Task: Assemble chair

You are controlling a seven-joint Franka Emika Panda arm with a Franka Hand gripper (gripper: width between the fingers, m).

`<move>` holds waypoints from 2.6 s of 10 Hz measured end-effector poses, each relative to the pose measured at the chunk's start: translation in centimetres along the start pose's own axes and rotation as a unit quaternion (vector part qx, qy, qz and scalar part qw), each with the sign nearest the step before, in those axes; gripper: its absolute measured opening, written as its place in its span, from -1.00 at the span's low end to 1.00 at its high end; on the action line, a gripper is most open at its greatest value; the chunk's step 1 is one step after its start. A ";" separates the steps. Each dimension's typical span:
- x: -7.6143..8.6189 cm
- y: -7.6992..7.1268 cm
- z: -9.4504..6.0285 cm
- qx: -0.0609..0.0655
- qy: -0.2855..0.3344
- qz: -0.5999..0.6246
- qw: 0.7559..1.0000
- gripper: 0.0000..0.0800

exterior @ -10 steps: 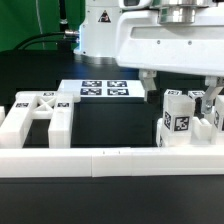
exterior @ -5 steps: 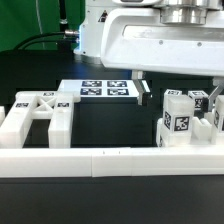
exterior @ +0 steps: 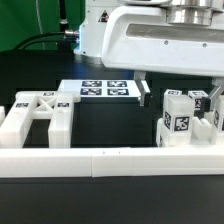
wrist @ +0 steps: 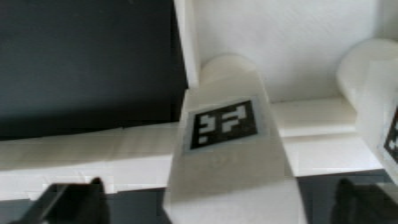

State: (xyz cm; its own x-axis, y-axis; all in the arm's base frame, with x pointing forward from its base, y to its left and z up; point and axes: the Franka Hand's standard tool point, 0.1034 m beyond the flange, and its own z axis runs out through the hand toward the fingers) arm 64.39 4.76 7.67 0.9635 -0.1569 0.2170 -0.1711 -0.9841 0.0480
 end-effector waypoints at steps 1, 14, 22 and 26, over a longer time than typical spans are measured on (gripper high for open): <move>0.0 0.0 0.0 0.000 0.000 0.000 1.000 0.25; -0.2 -0.1 -0.2 -0.001 -0.017 0.538 0.843 -0.28; -0.9 -1.6 0.1 -0.006 -0.028 0.580 0.814 0.53; -1.0 -1.9 0.1 -0.003 -0.029 0.442 0.897 0.62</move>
Offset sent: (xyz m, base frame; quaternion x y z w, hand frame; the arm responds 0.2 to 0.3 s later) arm 0.0000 0.0000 0.0000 0.0000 0.0000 0.0000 1.0000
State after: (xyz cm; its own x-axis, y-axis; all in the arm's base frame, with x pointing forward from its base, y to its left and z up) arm 63.78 6.73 7.24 0.4607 -0.8790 0.1228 -0.8735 -0.4736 -0.1127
